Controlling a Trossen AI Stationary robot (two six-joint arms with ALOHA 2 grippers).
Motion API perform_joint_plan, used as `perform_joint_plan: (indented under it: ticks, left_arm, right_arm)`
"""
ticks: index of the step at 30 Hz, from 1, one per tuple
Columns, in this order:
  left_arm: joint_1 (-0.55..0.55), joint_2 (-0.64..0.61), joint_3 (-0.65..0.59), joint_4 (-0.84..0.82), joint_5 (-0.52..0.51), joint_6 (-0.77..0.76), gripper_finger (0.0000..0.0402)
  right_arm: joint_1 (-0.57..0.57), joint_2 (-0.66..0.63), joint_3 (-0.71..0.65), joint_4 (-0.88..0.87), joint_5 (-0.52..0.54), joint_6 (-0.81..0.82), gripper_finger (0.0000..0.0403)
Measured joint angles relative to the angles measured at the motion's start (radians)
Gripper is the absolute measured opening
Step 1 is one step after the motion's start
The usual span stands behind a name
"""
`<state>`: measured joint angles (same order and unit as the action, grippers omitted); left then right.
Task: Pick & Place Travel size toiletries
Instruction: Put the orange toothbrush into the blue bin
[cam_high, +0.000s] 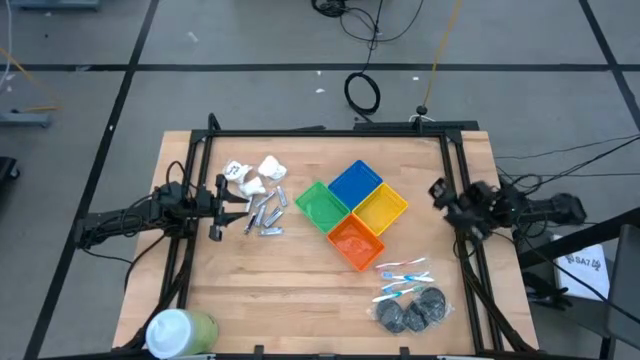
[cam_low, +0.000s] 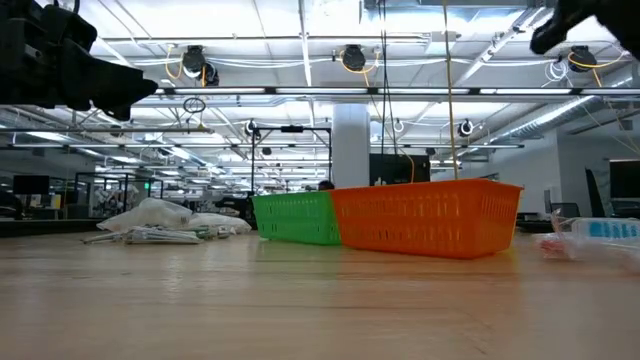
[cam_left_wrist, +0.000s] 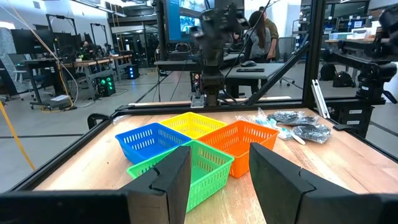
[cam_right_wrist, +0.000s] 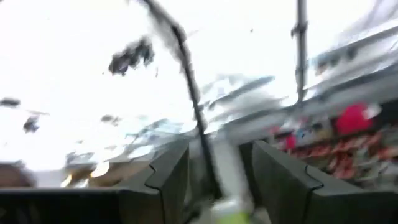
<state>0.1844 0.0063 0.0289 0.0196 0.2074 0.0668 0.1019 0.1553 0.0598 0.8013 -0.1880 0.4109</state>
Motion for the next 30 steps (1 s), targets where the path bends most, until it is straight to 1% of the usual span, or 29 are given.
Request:
perform_joint_plan:
  ticks: [2, 4, 6, 8, 10, 13, 16, 18, 20, 22, 24, 30]
  left_arm:
    - [0.000, 0.000, 0.000, 0.000, 0.000, 0.000, 0.0159]
    - [0.000, 0.000, 0.000, 0.000, 0.000, 0.000, 0.0159]
    - [0.000, 0.000, 0.000, 0.000, 0.000, 0.000, 0.0159]
    - [0.000, 0.000, 0.000, 0.000, 0.000, 0.000, 0.0159]
    - [0.000, 0.000, 0.000, 0.000, 0.000, 0.000, 0.0159]
    - [0.000, 0.000, 0.000, 0.000, 0.000, 0.000, 0.0159]
    - [0.000, 0.000, 0.000, 0.000, 0.000, 0.000, 0.0159]
    - [0.000, 0.000, 0.000, 0.000, 0.000, 0.000, 0.0159]
    - [0.000, 0.000, 0.000, 0.000, 0.000, 0.000, 0.0159]
    - [0.000, 0.000, 0.000, 0.000, 0.000, 0.000, 0.0159]
    - [0.000, 0.000, 0.000, 0.000, 0.000, 0.000, 0.0159]
    - [0.000, 0.000, 0.000, 0.000, 0.000, 0.000, 0.0159]
  right_arm:
    - [0.079, 0.074, 0.033, -0.063, 0.027, -0.071, 0.0165]
    - [0.159, 0.181, 0.098, -0.107, 0.099, -0.145, 0.0171]
    - [0.227, 0.287, 0.163, -0.133, 0.161, -0.195, 0.0185]
    - [0.285, 0.395, 0.249, -0.220, 0.204, -0.228, 0.0204]
    - [0.334, 0.488, 0.348, -0.410, 0.268, -0.247, 0.0226]
    - [0.398, 0.599, 0.527, -0.791, 0.396, -0.228, 0.0252]
    - [0.459, 0.710, 0.648, -1.181, 0.505, -0.090, 0.0262]
    - [0.494, 0.771, 0.681, -1.347, 0.530, 0.028, 0.0261]
    - [0.522, 0.819, 0.685, -1.459, 0.527, 0.131, 0.0256]
    - [0.544, 0.872, 0.668, -1.549, 0.526, 0.217, 0.0251]
    - [0.557, 0.915, 0.645, -1.590, 0.525, 0.274, 0.0246]
    - [0.569, 0.997, 0.559, -1.493, 0.523, 0.308, 0.0238]
